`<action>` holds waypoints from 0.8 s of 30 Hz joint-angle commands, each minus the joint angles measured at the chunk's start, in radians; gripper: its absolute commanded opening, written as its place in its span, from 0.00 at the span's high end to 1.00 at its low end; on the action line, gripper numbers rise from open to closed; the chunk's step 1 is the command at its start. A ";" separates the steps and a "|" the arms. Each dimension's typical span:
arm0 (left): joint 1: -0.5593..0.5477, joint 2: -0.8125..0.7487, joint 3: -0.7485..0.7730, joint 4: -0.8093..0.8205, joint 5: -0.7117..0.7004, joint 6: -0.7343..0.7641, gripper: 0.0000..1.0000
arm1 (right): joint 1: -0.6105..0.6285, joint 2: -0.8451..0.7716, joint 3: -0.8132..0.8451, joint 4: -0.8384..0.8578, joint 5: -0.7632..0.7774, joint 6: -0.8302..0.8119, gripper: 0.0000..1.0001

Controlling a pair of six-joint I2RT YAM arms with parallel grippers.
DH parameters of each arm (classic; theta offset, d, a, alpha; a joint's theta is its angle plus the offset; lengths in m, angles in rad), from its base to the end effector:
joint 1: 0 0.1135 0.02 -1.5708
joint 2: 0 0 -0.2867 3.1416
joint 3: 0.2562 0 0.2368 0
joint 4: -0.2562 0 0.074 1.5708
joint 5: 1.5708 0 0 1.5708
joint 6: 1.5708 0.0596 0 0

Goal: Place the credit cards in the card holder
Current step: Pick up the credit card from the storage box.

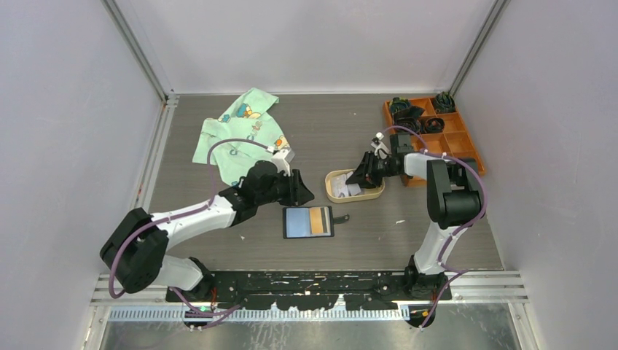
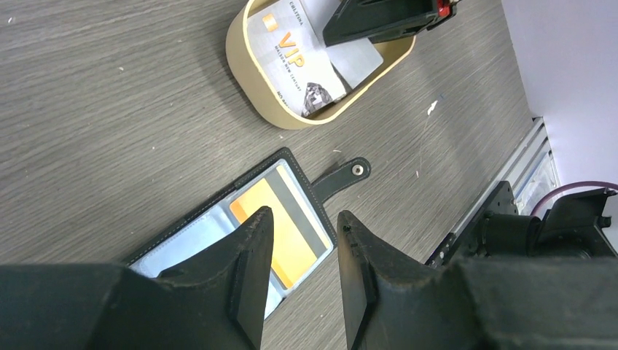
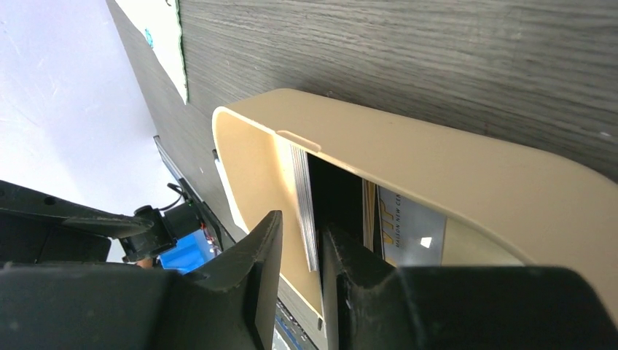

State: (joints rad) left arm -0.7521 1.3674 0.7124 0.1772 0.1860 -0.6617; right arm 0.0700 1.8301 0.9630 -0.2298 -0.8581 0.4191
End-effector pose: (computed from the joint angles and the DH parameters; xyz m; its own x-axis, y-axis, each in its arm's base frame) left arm 0.2101 -0.2117 0.2414 -0.7511 -0.1242 -0.6483 0.4180 0.6707 -0.6127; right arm 0.3351 0.0687 0.1543 -0.9696 0.1988 -0.1429 0.0048 0.5991 0.8007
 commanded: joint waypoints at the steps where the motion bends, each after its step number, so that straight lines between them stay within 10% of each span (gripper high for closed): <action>1: 0.005 -0.046 -0.014 0.055 -0.004 0.008 0.61 | -0.014 -0.047 0.036 -0.016 -0.032 -0.019 0.70; 13: 0.009 -0.110 -0.052 0.087 0.018 0.019 0.60 | -0.044 -0.139 0.048 -0.104 0.079 -0.113 0.99; 20: 0.023 -0.181 -0.150 0.249 0.051 -0.025 0.27 | -0.057 -0.280 0.054 -0.179 0.097 -0.225 0.99; 24: 0.026 -0.171 -0.223 0.471 0.131 -0.080 0.25 | -0.056 -0.357 -0.010 -0.063 -0.115 -0.169 0.99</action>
State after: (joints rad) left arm -0.7326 1.2098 0.5423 0.3592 0.2306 -0.6895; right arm 0.0154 1.5677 0.9768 -0.3824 -0.7845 0.2474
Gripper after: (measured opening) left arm 0.746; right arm 0.039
